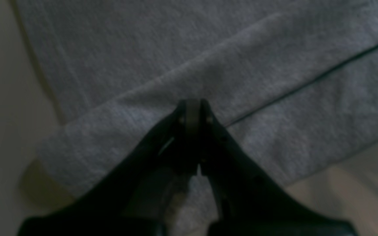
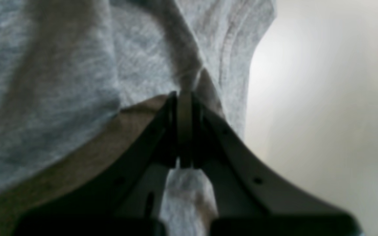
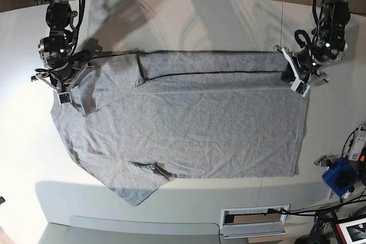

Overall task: Fold the T-shirt properly
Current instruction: 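Drag the folded collar edge back toward the robot with both grippers, then release the right gripper and move it to the sleeve side edge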

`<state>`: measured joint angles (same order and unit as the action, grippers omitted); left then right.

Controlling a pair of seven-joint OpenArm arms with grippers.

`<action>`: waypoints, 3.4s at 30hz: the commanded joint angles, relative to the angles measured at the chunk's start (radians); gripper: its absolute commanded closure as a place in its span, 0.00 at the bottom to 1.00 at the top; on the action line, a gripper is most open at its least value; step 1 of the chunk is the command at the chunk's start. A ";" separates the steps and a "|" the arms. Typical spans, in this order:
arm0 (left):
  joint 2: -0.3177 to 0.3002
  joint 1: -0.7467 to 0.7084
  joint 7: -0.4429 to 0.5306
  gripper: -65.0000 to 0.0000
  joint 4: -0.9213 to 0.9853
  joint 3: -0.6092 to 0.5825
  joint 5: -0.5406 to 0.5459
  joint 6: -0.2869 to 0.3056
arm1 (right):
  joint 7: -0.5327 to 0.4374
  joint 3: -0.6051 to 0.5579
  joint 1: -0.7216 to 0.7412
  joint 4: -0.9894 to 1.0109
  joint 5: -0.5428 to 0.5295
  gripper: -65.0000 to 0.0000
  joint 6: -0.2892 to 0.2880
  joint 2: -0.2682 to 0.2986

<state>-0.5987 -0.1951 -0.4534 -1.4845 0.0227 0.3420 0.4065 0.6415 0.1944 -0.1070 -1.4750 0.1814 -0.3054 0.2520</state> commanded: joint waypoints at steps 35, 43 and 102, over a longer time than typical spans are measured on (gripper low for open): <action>0.055 -0.358 -0.141 1.00 -0.194 0.269 0.138 0.111 | 0.153 0.004 -0.481 -0.357 -0.001 1.00 -0.010 0.008; 0.055 -0.394 -0.176 1.00 -0.194 0.269 0.130 0.111 | 0.183 0.004 -0.483 -0.358 -0.001 1.00 -0.009 0.008; 0.056 -0.386 -0.106 0.58 -0.396 0.504 0.318 0.175 | -0.058 0.120 -0.231 -0.665 0.002 0.68 -0.017 0.014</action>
<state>-0.5270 -0.5819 -0.5823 -1.8660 0.5182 0.6483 0.5774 0.5938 0.3077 -0.3428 -2.1284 0.1776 -0.3363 0.2520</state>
